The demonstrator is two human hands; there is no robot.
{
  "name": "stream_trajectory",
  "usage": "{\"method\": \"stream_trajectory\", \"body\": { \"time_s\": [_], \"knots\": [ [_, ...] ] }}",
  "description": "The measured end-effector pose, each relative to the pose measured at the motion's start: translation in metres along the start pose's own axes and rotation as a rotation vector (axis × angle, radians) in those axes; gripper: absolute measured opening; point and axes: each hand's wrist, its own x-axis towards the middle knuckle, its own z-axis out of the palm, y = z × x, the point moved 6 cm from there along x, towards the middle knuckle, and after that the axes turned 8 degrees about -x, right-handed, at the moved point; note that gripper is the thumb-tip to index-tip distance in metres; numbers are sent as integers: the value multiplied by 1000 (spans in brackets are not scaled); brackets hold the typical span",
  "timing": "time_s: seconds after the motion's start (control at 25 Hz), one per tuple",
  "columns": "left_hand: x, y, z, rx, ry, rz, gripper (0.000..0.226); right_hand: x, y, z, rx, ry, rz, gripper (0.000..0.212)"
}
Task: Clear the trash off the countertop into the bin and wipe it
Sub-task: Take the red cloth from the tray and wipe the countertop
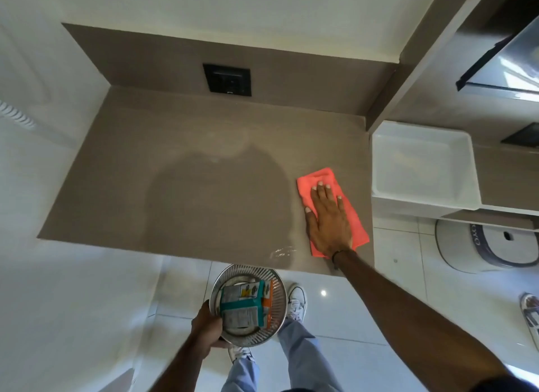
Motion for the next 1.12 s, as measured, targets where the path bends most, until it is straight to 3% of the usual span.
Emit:
{"method": "stream_trajectory", "body": {
  "time_s": [0.2, 0.32, 0.56, 0.72, 0.8, 0.96, 1.04, 1.12],
  "knots": [
    [-2, -3, -24, -27, -16, 42, 24, -87, -93, 17, 218, -101, -181, 49],
    [-4, -10, -44, -26, -32, 65, 26, -123, -156, 17, 528, -179, -139, 41],
    [-12, -19, -81, -11, -19, 66, 33, -144, -199, 5, 1573, -673, 719, 16],
    [-19, -23, -91, 14, 1, 94, 32, -117, -159, -33, 1764, -595, 802, 31],
    [-21, -25, -92, 25, -2, 105, 31, -98, -117, -50, 1772, -430, 804, 36],
    [-21, -25, -87, 31, -24, 121, 36, -72, -27, -74, 1603, -39, 883, 25],
    [-19, -26, -80, 30, -31, 119, 34, -61, -1, -79, 1216, 118, 826, 25],
    [-17, -28, -74, 36, -29, 112, 30, -48, -1, -63, 720, 4, 651, 45]
  ]
}}
